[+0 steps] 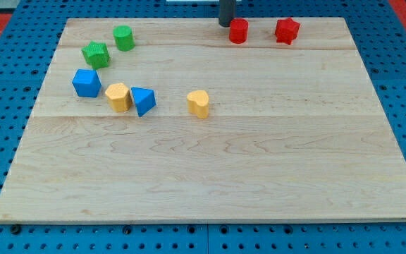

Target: Move the blue cube to the top center

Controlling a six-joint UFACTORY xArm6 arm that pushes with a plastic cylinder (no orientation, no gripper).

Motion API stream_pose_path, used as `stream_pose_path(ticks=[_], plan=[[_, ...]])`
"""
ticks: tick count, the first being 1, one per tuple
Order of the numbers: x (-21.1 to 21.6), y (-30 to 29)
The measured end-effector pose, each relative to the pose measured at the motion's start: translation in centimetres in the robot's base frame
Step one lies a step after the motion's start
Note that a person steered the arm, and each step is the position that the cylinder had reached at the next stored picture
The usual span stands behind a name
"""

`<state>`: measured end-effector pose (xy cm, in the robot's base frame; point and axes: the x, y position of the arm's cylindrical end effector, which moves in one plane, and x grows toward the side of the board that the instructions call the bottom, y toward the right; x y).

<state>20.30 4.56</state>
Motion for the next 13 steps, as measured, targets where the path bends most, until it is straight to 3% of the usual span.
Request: stream_pose_path(ticks=[1, 3, 4, 5, 6, 7, 9, 10, 11, 13], plan=[[1.1, -2.8], [14.0, -16.9], [17.9, -23.6], [22.7, -24.6], [23.4, -28.2], [20.5, -32.0], [18.0, -25.3], [17.4, -30.5], [16.2, -29.9], [14.8, -18.2]])
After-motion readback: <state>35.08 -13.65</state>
